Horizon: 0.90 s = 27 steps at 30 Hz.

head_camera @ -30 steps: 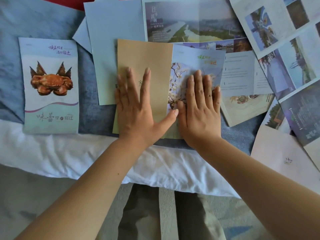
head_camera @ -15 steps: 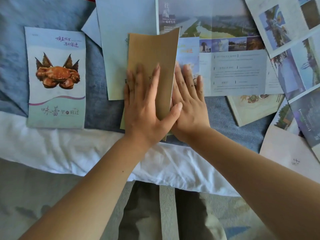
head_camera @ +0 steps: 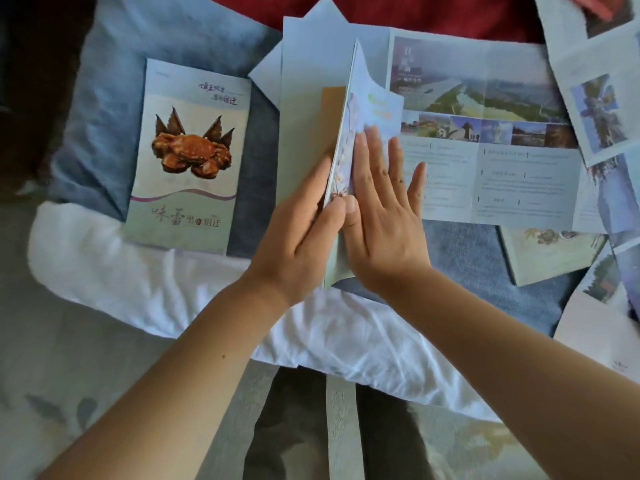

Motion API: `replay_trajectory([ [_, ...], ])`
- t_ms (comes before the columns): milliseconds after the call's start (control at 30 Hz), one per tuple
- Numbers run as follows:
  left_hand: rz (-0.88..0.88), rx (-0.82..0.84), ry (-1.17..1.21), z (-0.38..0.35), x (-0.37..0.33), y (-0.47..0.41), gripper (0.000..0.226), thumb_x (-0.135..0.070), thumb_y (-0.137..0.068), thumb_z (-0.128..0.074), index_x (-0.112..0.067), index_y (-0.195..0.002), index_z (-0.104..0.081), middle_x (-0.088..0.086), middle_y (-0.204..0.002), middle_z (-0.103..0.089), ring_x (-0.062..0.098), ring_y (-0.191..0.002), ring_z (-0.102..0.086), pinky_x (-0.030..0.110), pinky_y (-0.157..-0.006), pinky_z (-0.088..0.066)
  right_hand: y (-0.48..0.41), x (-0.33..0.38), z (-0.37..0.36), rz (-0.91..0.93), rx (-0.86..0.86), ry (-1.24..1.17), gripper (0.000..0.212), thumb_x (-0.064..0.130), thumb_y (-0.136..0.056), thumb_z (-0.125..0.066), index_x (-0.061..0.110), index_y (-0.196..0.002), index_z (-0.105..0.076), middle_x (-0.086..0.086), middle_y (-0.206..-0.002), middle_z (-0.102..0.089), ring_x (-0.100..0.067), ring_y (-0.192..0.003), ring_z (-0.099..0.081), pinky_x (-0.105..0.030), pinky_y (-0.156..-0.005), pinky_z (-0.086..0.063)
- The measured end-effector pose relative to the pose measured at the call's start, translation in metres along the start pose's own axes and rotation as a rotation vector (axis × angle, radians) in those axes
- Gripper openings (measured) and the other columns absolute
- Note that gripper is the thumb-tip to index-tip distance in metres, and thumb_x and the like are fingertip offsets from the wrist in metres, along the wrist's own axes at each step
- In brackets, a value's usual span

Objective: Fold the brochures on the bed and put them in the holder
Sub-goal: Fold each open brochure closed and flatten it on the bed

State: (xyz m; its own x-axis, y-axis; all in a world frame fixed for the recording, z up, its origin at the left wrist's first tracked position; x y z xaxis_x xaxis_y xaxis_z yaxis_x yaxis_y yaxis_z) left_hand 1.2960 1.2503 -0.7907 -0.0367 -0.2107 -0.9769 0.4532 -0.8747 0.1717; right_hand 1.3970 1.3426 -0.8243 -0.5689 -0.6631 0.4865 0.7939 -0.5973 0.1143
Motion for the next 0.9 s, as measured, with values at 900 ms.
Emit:
replay_trajectory([
  [900,-0.02,-0.085,-1.179,-0.046,0.06,0.009,0.06,-0.041,-0.109,-0.028,-0.021,-0.165,-0.015,-0.001,-0.173,-0.01,0.024,-0.159,-0.008,0.049,-0.125,-0.018,0.025,-0.058,-0.018,-0.008,-0.054,0.184,0.058,0.031,-0.111,-0.026,0.009,-0.164,-0.018,-0.007,-0.172,-0.013,-0.024,-0.16,-0.008,-0.038,-0.13,-0.003],
])
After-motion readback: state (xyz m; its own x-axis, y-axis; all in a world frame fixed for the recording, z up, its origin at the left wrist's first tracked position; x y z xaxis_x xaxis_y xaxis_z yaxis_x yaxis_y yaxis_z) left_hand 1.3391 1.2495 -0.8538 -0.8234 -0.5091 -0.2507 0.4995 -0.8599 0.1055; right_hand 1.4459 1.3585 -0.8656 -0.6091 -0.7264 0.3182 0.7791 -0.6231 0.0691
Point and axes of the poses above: each hand's wrist, its own y-axis away from the middle knuckle, its own z-axis out of the back of the hand, x = y × z, the point moved 1 cm from there along -y, towards the middle knuckle
